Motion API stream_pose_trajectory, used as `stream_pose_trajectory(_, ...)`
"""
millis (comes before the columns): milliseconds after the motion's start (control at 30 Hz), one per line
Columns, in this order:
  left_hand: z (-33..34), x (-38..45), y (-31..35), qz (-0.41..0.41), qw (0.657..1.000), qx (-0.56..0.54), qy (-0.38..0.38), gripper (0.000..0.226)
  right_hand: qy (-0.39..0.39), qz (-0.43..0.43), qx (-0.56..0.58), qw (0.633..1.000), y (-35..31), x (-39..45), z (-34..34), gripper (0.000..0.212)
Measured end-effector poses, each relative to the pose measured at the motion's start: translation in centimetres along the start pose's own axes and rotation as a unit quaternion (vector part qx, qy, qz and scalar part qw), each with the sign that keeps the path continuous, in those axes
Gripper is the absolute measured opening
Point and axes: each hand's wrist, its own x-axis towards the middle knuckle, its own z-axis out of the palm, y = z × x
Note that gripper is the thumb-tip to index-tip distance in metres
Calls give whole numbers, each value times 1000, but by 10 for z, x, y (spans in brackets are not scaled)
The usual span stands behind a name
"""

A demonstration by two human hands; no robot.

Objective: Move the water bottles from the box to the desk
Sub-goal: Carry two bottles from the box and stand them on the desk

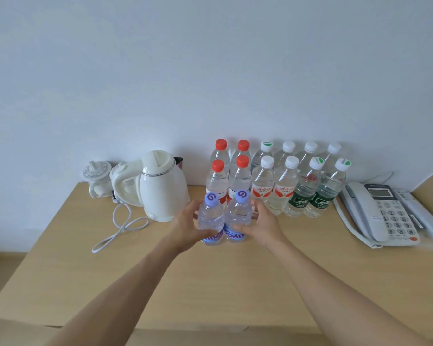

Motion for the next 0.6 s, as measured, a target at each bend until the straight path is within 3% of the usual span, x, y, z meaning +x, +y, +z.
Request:
stream_pose_trajectory(133, 16, -3, 7, -20, 995, 8, 96, 62, 26, -31, -20, 999, -2, -1, -2, 54)
stream_pose_trajectory(300, 15, 8, 5, -15, 997, -19, 68, 59, 41, -34, -14, 999, -1, -2, -4, 63)
stream_pose_trajectory(600, 12, 29, 5, -8, 998, 20, 58, 64, 77, -45, -21, 996, 3, 9, 2, 53)
